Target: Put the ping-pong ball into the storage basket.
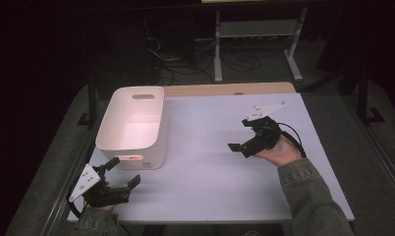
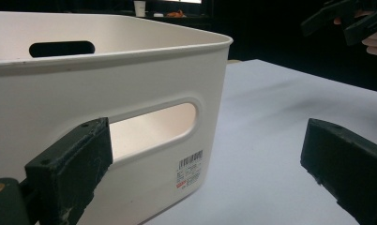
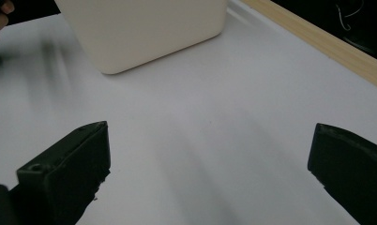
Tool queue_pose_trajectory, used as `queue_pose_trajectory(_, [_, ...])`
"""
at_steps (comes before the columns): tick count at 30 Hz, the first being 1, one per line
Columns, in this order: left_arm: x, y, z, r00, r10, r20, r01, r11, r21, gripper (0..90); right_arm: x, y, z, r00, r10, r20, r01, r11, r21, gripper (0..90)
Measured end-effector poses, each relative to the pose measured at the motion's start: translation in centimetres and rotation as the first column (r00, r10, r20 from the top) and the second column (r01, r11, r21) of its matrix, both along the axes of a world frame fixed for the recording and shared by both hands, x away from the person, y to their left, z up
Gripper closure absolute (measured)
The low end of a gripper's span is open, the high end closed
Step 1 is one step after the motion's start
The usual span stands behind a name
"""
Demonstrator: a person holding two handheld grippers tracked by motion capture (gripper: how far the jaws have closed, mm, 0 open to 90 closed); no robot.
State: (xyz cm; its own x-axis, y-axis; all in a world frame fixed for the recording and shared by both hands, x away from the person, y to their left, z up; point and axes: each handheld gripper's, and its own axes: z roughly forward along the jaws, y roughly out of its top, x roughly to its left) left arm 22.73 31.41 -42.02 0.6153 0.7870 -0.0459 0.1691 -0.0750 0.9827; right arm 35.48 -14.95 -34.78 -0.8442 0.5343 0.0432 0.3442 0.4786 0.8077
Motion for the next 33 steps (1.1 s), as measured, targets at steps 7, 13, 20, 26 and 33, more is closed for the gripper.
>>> queue_pose_trajectory(7, [0.0,0.0,0.0,1.0000,0.000,-0.001,0.000,1.0000,0.001,1.9,-0.5,-1.2,-0.6,0.9996,-0.025,0.010,0.025,1.000,0.017,0.0])
queue_pose_trajectory(13, [0.0,0.0,0.0,1.0000,0.002,-0.001,-0.002,1.0000,0.002,1.9,-1.0,-2.1,-1.1,0.9985,-0.049,0.025,0.049,0.998,0.032,0.0])
queue_pose_trajectory(20, [0.0,0.0,0.0,1.0000,0.000,0.001,0.000,1.0000,0.000,1.9,-1.6,-3.2,-1.8,0.9963,-0.079,0.032,0.078,0.996,0.045,0.0])
queue_pose_trajectory(26, [0.0,0.0,0.0,1.0000,0.000,0.001,0.000,1.0000,0.001,1.9,-2.2,-4.0,-2.5,0.9928,-0.109,0.050,0.105,0.992,0.066,0.0])
queue_pose_trajectory(33, [0.0,0.0,0.0,1.0000,0.000,0.001,0.000,1.0000,0.000,2.0,-3.0,-4.9,-3.4,0.9883,-0.141,0.056,0.137,0.987,0.083,0.0])
